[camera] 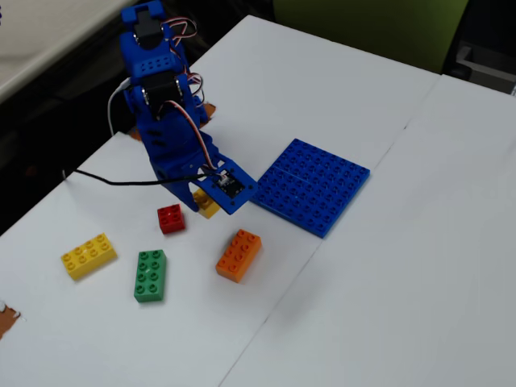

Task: Pick up the 2x2 yellow block and go up the 8x8 blue block.

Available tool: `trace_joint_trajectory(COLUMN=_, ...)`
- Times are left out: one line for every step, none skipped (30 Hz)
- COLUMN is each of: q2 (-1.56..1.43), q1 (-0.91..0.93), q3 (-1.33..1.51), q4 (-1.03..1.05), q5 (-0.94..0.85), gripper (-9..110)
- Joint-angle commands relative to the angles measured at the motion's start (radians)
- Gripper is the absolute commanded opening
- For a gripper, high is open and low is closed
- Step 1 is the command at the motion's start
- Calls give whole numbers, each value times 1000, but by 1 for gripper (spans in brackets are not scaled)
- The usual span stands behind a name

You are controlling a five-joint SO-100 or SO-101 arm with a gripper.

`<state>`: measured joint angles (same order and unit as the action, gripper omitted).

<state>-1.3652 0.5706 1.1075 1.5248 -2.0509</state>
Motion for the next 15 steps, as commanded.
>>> trace_joint_trajectory(q2=-61, q1=-67, q3=-86, q4=23, q5=72, gripper=0)
trace_joint_trajectory(q2=-52, q1=-86, q3=-106, q4=31, q5=97, gripper=0)
trace_joint_trajectory(q2=-43, q1=-103, q3=-126, q4=38, q5=118, gripper=0)
trace_joint_trajectory(q2=-35, q1=-120, q3=-146, q4=44, q5=143, gripper=0)
trace_joint_trajectory(q2=-25, q1=-135, q3=-166, q4=54, q5=158, gripper=0)
trace_joint_trajectory(q2=-15, q1=-152, q3=-184, q4=61, q5=176, gripper=0)
trace_joint_trajectory(q2=-6, q1=-169, q3=-198, q4=61, q5=204, gripper=0)
trace_joint_trajectory(q2=3, q1=-184, q3=-209, q4=61, q5=224, gripper=0)
trace_joint_trajectory(q2=11, q1=-198, q3=-219, q4=61, q5=241, gripper=0)
trace_joint_trajectory(q2=18, q1=-213, q3=-232, q4=61, q5=259, gripper=0)
trace_joint_trajectory(q2=28, q1=-227, q3=-244, q4=64, q5=275, gripper=0)
trace_joint_trajectory(q2=34, q1=-241, q3=-255, q4=69, q5=279, gripper=0)
trace_joint_trajectory(q2=38, q1=-256, q3=-259, q4=66, q5=295, gripper=0)
trace_joint_trajectory(q2=43, q1=-273, q3=-264, q4=63, q5=313, gripper=0)
trace_joint_trajectory(q2=46, q1=-290, q3=-265, q4=60, q5=325, gripper=0)
